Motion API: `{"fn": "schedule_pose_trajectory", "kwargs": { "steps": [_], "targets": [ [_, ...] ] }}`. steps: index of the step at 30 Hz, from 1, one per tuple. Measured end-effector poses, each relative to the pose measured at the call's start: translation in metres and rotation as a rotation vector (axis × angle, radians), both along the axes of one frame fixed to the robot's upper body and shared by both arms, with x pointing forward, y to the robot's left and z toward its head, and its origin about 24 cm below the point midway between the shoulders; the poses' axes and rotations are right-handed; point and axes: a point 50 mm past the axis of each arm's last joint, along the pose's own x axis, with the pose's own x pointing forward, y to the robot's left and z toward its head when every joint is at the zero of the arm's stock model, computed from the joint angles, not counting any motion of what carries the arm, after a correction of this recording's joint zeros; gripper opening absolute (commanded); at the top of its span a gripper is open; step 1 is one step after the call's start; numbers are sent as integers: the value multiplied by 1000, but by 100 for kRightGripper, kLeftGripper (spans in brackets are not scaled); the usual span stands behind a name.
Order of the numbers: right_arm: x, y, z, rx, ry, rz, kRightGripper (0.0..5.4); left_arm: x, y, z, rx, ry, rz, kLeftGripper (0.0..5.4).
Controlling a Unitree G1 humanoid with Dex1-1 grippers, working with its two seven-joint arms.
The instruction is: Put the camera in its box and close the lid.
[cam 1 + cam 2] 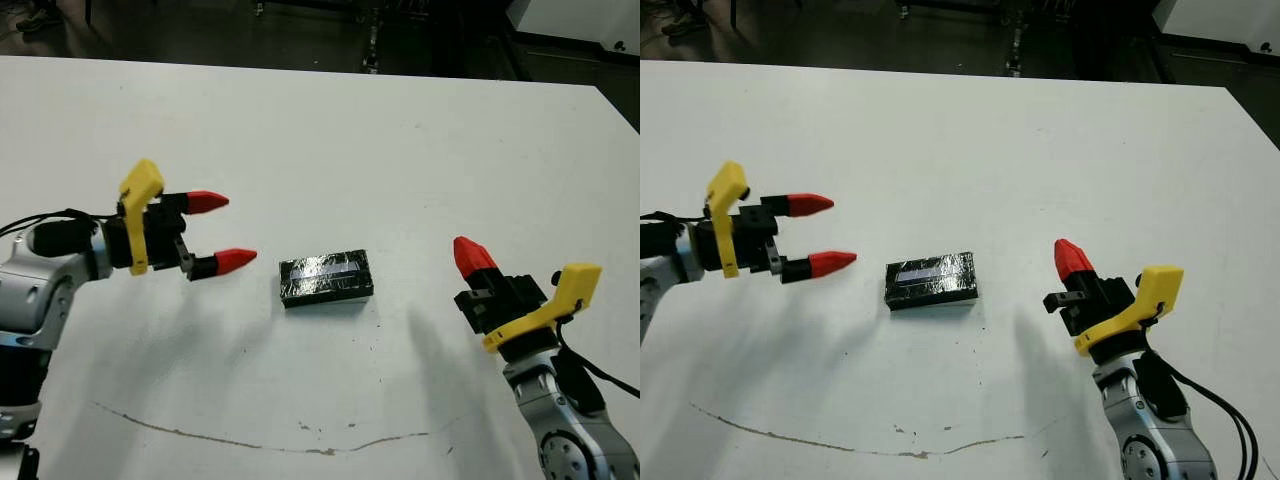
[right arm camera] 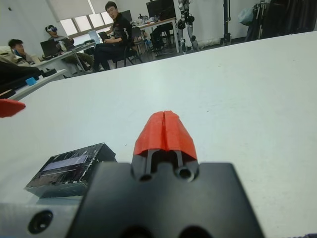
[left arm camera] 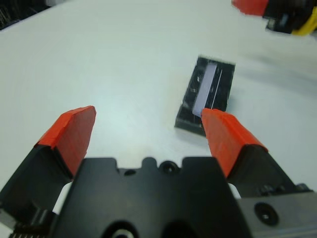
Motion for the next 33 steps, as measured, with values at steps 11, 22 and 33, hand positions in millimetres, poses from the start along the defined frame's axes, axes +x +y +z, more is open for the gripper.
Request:
{"fn": "schedule_pose_trajectory", "kwargs": {
  "steps": [11,22,33],
  "targets": [
    [0,0,0,1,2,-1,0,-3,-52,-14,-265,-21,141,378],
    [-1,0,-2,1,7,-2,0,-4,-97,-19,-319,14,124,217],
    [-1,0,-2,1,9,-4,0,-6,-122,-16,-314,35,107,54]
  ]
}}
